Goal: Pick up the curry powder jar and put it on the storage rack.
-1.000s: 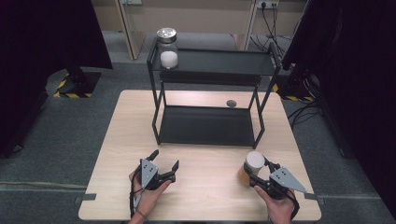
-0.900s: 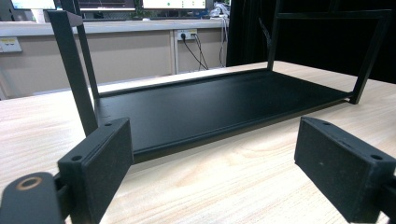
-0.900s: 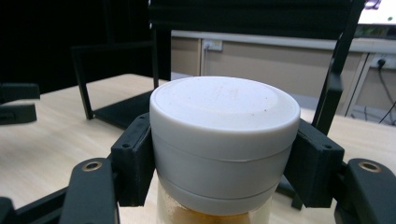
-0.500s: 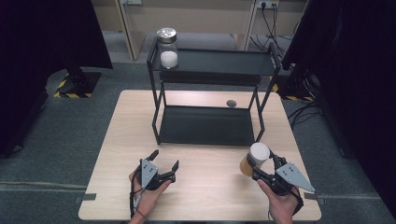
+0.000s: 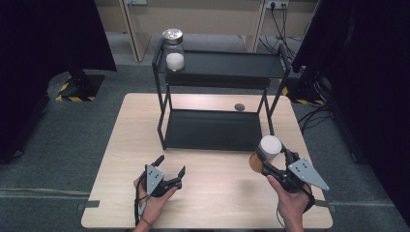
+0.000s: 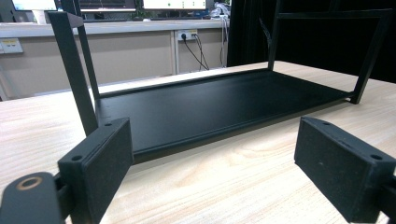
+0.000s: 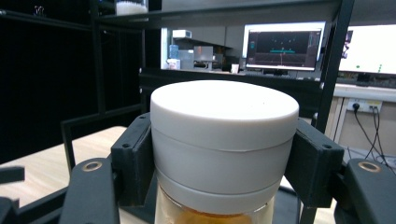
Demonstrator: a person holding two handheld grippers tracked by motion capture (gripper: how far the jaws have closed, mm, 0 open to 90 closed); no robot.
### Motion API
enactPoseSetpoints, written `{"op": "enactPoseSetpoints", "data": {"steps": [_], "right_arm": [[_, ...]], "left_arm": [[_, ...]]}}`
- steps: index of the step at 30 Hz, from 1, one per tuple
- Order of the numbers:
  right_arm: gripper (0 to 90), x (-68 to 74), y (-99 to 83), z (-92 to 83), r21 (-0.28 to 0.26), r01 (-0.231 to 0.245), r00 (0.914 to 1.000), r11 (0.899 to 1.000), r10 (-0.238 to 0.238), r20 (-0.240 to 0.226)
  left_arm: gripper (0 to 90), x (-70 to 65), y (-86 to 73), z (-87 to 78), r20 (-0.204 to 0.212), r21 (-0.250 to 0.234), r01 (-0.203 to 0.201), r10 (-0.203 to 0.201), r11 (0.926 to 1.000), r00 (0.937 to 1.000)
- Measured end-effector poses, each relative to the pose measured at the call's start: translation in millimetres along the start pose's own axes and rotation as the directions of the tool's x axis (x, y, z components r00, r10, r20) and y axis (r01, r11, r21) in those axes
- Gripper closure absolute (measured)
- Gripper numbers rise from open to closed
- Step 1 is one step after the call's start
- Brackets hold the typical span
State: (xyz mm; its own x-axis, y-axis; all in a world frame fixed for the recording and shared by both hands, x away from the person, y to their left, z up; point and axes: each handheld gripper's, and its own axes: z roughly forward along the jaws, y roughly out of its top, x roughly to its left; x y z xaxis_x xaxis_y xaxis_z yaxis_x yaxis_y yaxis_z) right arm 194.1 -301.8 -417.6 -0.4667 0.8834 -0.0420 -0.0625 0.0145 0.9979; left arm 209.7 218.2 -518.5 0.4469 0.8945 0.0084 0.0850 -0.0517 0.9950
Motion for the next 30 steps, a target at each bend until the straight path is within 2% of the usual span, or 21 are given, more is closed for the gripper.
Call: {"op": "enactPoseSetpoints", "data": {"steps": [9, 30], "right_arm": [[33.9, 1.8, 16.9, 9.0, -0.052, 0.010, 0.9999, 0.999, -0.009, 0.009], [33.9, -0.7, 42.5, 24.6, -0.101, 0.019, 0.9992, 0.995, -0.015, 0.037]], "left_arm": [[11.2, -0.6, -0.5, -0.1, 0.000, -0.004, -0.003, 0.003, 1.0000, 1.0000], [11.3, -1.1, -0.5, -0.1, 0.002, -0.003, -0.006, 0.006, 1.0000, 1.0000]]}}
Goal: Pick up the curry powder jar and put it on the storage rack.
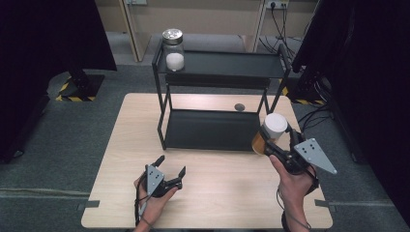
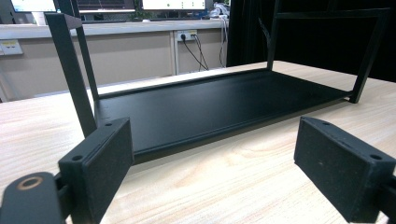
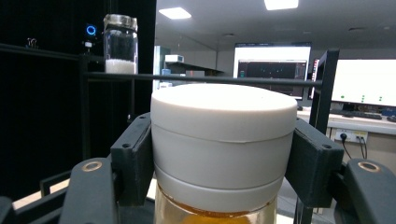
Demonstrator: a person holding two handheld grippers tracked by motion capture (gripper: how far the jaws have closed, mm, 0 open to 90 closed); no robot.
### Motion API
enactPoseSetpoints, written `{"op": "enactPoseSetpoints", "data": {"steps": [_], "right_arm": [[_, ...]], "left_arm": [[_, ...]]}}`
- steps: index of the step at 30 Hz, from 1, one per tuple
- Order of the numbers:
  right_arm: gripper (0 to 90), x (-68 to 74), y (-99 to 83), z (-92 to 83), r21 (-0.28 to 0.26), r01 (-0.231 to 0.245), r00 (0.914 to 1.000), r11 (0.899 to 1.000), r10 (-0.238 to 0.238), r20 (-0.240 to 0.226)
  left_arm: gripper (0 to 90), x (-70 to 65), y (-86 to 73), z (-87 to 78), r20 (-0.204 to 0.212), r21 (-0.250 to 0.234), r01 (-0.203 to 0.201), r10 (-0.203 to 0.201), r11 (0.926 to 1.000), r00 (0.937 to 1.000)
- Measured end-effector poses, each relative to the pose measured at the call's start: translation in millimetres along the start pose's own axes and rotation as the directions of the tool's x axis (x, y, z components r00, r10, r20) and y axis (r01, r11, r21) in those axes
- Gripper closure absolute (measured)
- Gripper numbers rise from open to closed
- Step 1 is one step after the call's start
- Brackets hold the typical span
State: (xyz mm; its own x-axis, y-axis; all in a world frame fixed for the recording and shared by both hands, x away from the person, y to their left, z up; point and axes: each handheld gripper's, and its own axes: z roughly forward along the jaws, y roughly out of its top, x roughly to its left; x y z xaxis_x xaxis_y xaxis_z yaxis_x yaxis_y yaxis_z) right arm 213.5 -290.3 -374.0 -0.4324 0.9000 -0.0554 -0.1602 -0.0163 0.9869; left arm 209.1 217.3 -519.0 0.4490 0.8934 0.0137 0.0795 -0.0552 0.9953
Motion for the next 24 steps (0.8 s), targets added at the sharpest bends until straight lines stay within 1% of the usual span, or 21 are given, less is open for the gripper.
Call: {"op": "enactPoseSetpoints", "data": {"steps": [10, 17, 24], "right_arm": [[33.9, -2.8, 14.3, 8.4, -0.025, 0.007, 0.9999, 1.000, -0.007, 0.009], [33.9, -6.1, 23.3, 14.7, -0.035, 0.002, 0.9998, 0.999, -0.001, 0.020], [33.9, -7.9, 32.2, 21.0, -0.039, 0.009, 0.9996, 0.999, -0.007, 0.029]], "left_arm": [[11.3, 0.0, 0.9, 0.1, 0.003, 0.005, -0.004, 0.004, 1.0000, 1.0000], [11.3, -0.3, 0.9, 0.0, 0.002, 0.005, -0.006, 0.006, 1.0000, 1.0000], [11.3, -0.3, 1.0, 0.0, 0.003, 0.006, -0.005, 0.005, 1.0000, 1.0000]]}}
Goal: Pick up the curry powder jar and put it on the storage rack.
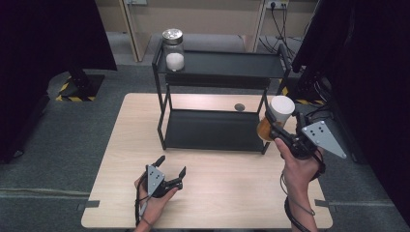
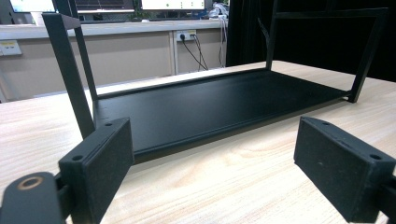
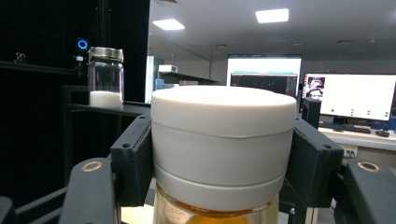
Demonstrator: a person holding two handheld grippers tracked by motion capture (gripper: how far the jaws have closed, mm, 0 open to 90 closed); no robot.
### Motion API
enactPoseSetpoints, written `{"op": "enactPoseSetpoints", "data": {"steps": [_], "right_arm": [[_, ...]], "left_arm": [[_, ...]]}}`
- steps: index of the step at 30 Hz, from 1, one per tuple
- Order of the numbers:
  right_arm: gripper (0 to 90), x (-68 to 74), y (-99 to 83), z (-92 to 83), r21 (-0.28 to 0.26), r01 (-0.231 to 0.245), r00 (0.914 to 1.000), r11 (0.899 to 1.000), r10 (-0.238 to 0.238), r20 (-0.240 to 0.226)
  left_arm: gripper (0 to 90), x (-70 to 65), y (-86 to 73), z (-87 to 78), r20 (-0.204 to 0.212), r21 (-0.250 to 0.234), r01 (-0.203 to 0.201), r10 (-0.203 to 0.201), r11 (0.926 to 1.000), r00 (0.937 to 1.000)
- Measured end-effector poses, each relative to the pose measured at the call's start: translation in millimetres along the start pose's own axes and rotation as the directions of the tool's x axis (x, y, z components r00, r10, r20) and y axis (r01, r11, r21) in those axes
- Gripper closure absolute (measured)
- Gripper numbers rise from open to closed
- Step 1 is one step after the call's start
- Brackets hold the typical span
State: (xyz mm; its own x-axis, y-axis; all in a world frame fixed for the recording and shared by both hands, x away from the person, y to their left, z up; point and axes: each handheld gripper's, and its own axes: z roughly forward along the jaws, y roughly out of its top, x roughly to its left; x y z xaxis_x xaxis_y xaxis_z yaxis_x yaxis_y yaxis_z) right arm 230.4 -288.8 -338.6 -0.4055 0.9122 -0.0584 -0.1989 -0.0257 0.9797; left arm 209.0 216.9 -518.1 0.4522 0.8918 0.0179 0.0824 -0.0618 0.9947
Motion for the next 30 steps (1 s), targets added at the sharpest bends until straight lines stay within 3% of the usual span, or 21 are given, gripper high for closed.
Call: {"op": "enactPoseSetpoints", "data": {"steps": [30], "right_arm": [[33.9, -8.9, 32.4, 32.0, -0.021, -0.003, 0.9997, 1.000, 0.004, 0.024]], "left_arm": [[11.3, 0.0, 0.3, 0.1, 0.003, 0.002, -0.001, 0.001, 1.0000, 1.0000]]}}
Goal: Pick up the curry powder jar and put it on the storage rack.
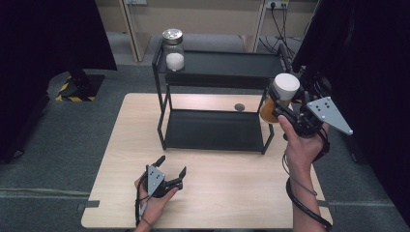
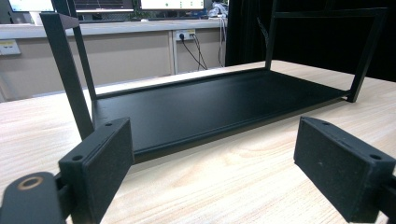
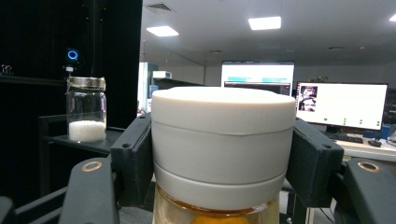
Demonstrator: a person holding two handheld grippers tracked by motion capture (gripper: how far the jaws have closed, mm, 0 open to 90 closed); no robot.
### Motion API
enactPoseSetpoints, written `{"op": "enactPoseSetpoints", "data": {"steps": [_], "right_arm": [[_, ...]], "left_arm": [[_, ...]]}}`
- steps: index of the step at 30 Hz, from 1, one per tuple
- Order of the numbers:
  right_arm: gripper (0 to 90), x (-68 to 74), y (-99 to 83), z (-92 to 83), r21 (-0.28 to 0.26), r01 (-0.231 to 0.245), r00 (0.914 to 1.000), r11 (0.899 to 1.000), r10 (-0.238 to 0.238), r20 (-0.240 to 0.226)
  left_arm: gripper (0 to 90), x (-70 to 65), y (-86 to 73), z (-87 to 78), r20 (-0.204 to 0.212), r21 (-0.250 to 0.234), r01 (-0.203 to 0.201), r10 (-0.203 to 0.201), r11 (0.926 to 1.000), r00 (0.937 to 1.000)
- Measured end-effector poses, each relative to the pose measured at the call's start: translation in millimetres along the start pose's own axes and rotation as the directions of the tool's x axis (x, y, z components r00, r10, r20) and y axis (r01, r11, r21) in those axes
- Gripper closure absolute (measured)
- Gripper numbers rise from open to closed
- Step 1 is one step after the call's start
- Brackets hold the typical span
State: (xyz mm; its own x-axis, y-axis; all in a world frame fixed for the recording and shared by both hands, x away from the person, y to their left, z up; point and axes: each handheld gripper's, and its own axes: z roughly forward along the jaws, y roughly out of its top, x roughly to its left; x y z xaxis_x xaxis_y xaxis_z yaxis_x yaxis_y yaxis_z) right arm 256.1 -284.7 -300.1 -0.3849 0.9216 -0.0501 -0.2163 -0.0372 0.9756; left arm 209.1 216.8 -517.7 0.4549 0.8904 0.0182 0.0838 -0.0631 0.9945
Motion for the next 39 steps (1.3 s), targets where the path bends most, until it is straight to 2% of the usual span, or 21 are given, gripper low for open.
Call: {"op": "enactPoseSetpoints", "data": {"steps": [39], "right_arm": [[33.9, -4.7, 25.3, 31.0, -0.005, -0.009, 0.9998, 1.000, 0.009, 0.020]], "left_arm": [[11.4, 0.0, 0.5, 0.4, 0.003, 0.003, 0.000, 0.000, 1.0000, 1.0000]]}}
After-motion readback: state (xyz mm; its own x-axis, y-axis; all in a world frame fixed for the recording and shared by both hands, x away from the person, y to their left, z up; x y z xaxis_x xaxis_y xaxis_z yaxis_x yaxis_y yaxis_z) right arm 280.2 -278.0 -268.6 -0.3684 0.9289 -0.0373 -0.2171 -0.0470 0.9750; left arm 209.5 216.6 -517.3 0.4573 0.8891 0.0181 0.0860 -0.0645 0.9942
